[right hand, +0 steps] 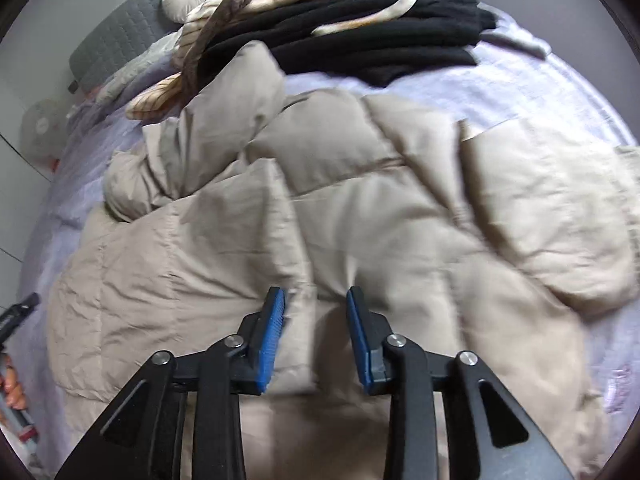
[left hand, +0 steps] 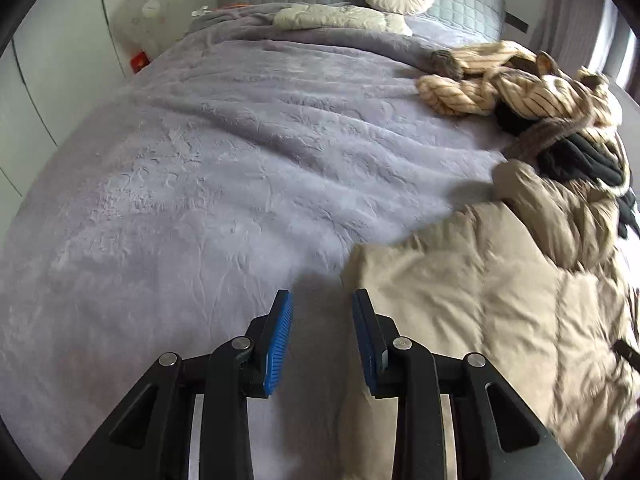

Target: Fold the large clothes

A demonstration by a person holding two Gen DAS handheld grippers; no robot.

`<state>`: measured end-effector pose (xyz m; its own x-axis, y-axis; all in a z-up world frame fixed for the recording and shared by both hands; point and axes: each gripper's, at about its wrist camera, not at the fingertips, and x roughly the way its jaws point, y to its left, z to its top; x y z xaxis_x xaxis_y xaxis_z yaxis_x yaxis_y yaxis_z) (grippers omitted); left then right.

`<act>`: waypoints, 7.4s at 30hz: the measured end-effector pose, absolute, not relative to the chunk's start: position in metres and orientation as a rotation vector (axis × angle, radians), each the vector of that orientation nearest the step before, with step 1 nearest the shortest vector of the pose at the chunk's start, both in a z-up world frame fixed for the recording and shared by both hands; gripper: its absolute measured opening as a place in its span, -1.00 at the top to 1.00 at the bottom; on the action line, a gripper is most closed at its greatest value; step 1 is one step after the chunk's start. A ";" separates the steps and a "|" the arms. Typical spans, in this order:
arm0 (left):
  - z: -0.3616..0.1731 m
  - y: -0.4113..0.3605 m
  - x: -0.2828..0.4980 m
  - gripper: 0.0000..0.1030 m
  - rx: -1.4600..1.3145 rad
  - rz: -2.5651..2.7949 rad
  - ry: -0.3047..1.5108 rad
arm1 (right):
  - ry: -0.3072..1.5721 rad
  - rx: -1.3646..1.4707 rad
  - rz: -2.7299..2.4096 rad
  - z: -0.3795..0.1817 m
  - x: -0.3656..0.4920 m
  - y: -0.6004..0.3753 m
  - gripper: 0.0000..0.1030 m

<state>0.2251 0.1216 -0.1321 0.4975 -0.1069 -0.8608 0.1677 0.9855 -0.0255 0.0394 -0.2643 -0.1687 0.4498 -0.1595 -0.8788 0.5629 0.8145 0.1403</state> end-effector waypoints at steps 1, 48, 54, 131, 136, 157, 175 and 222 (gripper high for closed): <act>-0.132 0.116 0.220 0.36 0.067 -0.173 1.047 | 1.010 0.446 -0.481 -0.164 0.030 -0.266 0.10; -0.150 -0.162 0.075 -1.00 0.198 -0.425 1.298 | 0.498 1.441 -0.702 -0.196 -0.217 -0.572 -0.69; -0.146 -0.173 0.077 -1.00 0.179 -0.414 1.270 | 0.449 1.513 -0.641 -0.201 -0.177 -0.596 -0.62; -0.147 0.053 0.151 -1.00 -0.386 -0.380 1.197 | 0.997 0.163 0.128 -0.115 0.113 -0.148 0.32; -0.163 0.038 0.162 -1.00 -0.613 -0.608 1.271 | 1.036 0.225 0.117 -0.118 0.074 -0.174 -0.50; -0.171 -0.010 0.195 -0.27 -0.611 -0.654 1.331 | 1.025 1.001 -0.182 -0.184 -0.022 -0.364 -0.50; -0.154 0.019 0.176 0.50 -0.230 -0.384 1.222 | 1.069 0.877 -0.201 -0.200 -0.003 -0.363 0.62; -0.154 -0.021 0.176 0.49 -0.101 -0.322 1.192 | 0.997 0.465 -0.445 -0.157 -0.005 -0.428 0.41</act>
